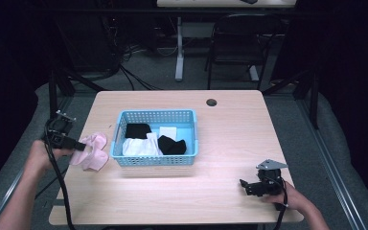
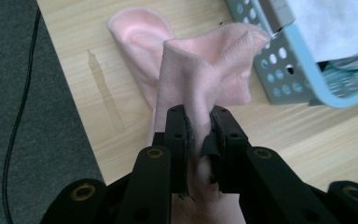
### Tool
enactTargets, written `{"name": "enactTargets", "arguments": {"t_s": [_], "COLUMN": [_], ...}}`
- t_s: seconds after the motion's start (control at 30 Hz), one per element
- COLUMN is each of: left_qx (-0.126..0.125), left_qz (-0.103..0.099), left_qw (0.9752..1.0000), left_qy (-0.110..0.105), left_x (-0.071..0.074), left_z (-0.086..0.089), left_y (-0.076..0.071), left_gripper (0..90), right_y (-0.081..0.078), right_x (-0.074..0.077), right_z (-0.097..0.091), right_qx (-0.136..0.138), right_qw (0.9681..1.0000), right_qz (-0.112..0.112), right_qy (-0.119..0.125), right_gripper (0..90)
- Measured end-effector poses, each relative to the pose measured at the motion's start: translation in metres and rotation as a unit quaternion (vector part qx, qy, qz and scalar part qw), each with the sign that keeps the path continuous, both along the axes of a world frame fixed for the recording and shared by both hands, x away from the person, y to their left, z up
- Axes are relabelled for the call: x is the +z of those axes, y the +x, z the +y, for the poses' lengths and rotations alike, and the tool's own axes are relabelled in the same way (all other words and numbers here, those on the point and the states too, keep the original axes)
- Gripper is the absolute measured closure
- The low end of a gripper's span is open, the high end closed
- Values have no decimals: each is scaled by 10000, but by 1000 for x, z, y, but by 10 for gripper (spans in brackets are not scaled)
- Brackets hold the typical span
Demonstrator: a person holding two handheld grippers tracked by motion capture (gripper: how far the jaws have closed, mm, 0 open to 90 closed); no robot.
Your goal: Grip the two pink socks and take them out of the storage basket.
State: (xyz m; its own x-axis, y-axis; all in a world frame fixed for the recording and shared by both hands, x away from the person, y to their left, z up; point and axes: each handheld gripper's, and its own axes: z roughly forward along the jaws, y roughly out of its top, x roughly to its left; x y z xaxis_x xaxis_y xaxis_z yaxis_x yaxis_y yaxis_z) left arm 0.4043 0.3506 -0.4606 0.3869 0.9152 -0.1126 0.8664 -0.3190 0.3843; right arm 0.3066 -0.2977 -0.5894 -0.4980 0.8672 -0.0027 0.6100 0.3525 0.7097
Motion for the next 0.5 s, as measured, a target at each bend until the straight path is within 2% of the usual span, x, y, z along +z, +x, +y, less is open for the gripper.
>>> {"name": "enactTargets", "arguments": {"t_s": [0.03,0.13,0.3,0.43,0.5], "left_qx": [21,68,49,98,132], "left_qz": [67,207,400,504,476], "left_qw": [10000,9998,9992,9986,9982], "left_qy": [-37,10,-51,-145,-337], "left_x": [-11,-30,-60,-76,-80], "left_z": [0,-1,-7,-8,-5], "left_y": [2,5,10,13,13], "left_gripper": [780,780,778,767,732], "right_y": [0,0,0,0,-1], "right_x": [0,0,0,0,0], "right_z": [0,0,1,1,1], "right_qx": [-2,-1,-12,-15,-25], "right_qw": [10000,10000,10000,10000,10000], "right_qz": [4,2,-4,-17,-24], "right_qy": [-12,-7,14,17,14], "right_gripper": [0,0,0,0,0]}}
